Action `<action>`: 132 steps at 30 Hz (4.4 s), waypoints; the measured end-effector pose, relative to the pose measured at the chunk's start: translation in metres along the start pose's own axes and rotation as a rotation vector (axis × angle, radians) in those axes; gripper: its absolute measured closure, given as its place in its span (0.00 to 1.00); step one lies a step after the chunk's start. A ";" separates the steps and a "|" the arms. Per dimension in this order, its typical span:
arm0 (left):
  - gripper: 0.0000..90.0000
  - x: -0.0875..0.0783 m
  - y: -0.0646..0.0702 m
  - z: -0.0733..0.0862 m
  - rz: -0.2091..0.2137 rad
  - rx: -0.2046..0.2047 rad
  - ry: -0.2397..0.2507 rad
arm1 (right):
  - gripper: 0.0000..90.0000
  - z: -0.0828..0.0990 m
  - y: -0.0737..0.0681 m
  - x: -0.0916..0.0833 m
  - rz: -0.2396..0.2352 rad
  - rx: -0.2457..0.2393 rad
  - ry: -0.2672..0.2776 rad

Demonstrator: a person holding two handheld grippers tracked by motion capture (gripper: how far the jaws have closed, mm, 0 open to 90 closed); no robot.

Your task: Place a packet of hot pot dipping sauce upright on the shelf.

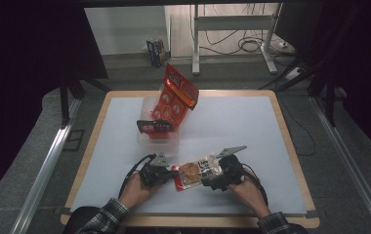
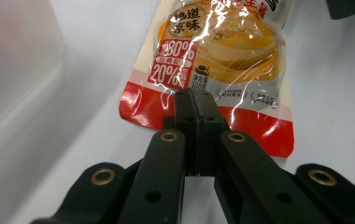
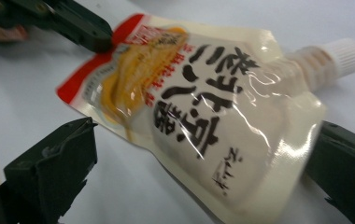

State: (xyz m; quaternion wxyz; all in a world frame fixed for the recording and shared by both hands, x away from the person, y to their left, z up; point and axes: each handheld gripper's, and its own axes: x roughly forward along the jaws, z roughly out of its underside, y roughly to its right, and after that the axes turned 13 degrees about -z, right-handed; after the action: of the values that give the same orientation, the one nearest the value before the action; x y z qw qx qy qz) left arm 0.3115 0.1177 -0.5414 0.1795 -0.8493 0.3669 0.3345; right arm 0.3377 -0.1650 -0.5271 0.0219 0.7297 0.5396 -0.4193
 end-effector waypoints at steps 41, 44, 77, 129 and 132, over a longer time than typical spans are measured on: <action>0.32 -0.034 0.011 0.007 -0.065 0.075 0.086 | 0.97 -0.060 -0.032 -0.024 -0.108 -0.096 0.111; 0.24 -0.039 0.011 0.008 -0.067 0.064 0.095 | 0.98 -0.064 -0.034 -0.029 -0.092 -0.113 0.115; 0.00 -0.066 0.019 0.031 -0.157 0.086 0.112 | 0.98 -0.095 -0.032 -0.076 -0.026 -0.158 0.215; 0.00 -0.068 0.019 0.038 -0.174 0.081 0.080 | 0.98 -0.185 -0.048 -0.002 -0.118 -0.359 0.140; 0.00 -0.068 0.019 0.038 -0.174 0.081 0.079 | 0.98 -0.186 -0.049 0.003 -0.122 -0.363 0.127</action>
State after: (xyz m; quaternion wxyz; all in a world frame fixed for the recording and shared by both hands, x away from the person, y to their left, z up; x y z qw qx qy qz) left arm 0.2461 0.1605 -0.5220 0.2277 -0.8824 0.3119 0.2687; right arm 0.4084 -0.0523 -0.3879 0.0933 0.7047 0.6499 -0.2690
